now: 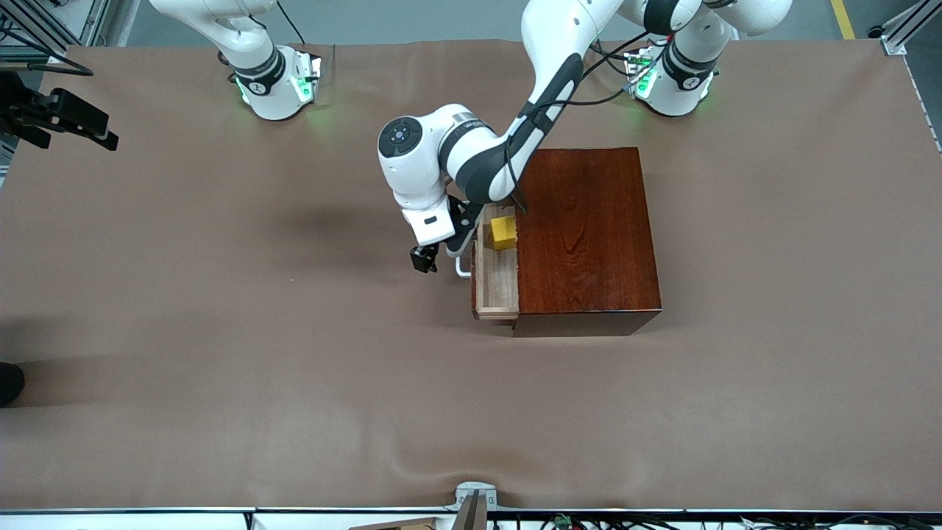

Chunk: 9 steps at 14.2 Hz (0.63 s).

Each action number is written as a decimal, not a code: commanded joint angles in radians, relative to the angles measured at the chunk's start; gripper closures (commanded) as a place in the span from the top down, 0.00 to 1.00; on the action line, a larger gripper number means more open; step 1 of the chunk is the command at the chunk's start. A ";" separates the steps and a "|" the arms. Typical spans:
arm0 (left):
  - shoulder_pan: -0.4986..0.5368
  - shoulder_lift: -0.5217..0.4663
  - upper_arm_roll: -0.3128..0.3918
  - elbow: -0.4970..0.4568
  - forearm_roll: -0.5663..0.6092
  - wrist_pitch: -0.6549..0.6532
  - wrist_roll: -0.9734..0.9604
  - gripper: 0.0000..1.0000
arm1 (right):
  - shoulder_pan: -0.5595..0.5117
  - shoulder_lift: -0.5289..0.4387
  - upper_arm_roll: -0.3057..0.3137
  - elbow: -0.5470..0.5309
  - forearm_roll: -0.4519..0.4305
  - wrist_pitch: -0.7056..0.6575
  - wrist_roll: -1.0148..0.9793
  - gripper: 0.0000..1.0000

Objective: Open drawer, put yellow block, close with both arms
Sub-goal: 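Push the drawer front inward with the left gripper to close it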

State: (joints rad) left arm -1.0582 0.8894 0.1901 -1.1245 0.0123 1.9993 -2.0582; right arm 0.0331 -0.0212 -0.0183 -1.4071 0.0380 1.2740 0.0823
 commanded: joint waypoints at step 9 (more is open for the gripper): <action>0.047 -0.027 0.008 -0.017 0.035 -0.198 0.007 1.00 | -0.025 -0.013 0.017 -0.004 -0.013 -0.007 -0.018 1.00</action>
State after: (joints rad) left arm -1.0192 0.8863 0.1958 -1.1240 0.0179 1.8391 -2.0582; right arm 0.0323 -0.0211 -0.0193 -1.4071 0.0379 1.2730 0.0823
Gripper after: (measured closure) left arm 0.000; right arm 0.000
